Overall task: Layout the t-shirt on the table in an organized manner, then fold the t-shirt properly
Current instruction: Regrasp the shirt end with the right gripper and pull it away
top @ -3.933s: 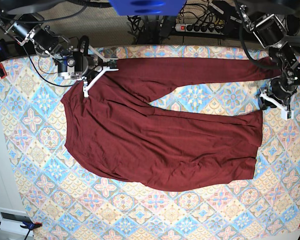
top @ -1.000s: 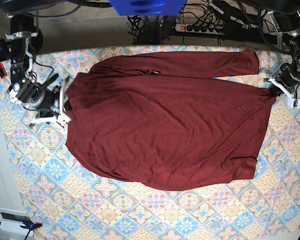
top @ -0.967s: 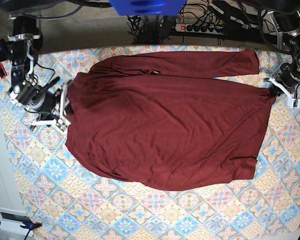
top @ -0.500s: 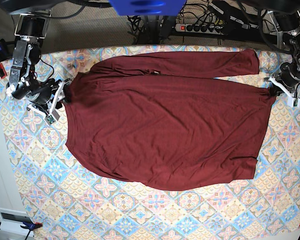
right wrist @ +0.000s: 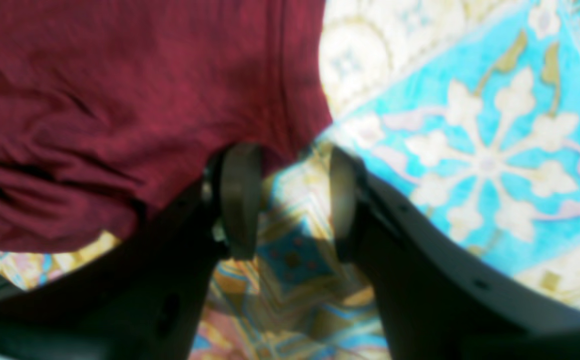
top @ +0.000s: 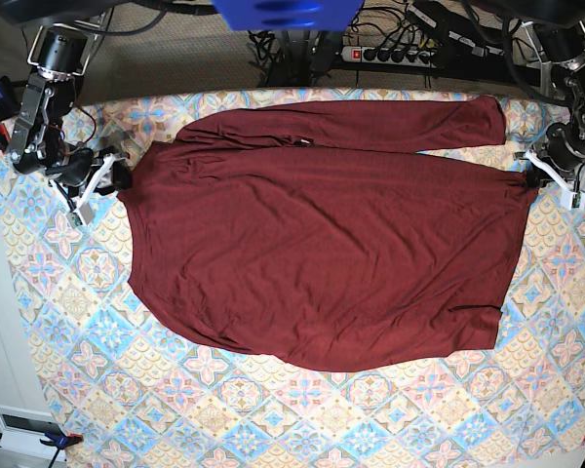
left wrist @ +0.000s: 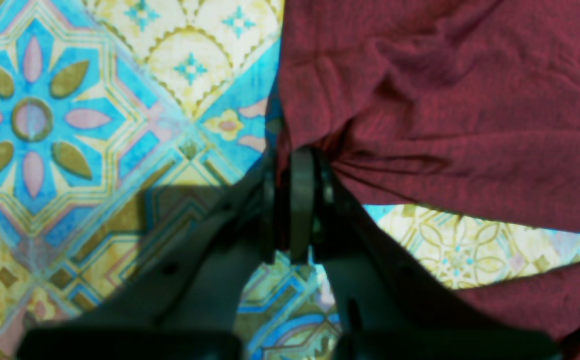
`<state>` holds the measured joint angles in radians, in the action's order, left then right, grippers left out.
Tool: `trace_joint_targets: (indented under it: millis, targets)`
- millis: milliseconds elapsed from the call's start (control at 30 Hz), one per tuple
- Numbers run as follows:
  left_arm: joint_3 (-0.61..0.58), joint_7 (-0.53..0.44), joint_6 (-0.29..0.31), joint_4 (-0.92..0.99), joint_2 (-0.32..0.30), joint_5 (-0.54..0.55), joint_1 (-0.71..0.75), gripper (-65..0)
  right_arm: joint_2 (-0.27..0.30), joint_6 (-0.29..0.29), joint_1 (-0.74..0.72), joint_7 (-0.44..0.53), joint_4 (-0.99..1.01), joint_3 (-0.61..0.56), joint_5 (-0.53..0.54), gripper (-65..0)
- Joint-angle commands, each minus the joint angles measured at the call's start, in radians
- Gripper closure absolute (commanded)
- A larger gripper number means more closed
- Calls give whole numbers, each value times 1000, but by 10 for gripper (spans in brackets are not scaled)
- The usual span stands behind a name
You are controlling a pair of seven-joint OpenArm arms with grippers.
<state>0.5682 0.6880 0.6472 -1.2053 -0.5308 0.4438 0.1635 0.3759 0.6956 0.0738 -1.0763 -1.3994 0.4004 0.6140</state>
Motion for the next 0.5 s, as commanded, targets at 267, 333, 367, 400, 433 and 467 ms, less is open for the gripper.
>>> trace_joint_targets:
  millis: [267,333,367,400,433,467]
  targets:
    - [8,-9,1,-15,-21,3,-8,-2,-31,3,-12,3,-10,2,16,-221]
    - [8,-9,1,-15,-21,3,-6,-2,-31,3,-13,3,-10,2,16,-220]
    - [8,-9,1,-15,-21,3,-6,-2,-31,3,-22,3,-10,2,16,-211]
    - [8,-9,1,-15,-21,3,-6,-2,-31,3,-41,3,-10,2,16,-190]
    - [8,-9,1,-15,-21,3,-6,-2,-31,3,-65,3,-8,2,16,-157]
    - [8,-9,1,-15,-21,3,-6,-2,-31,3,-79,3,-7,2,16,-117]
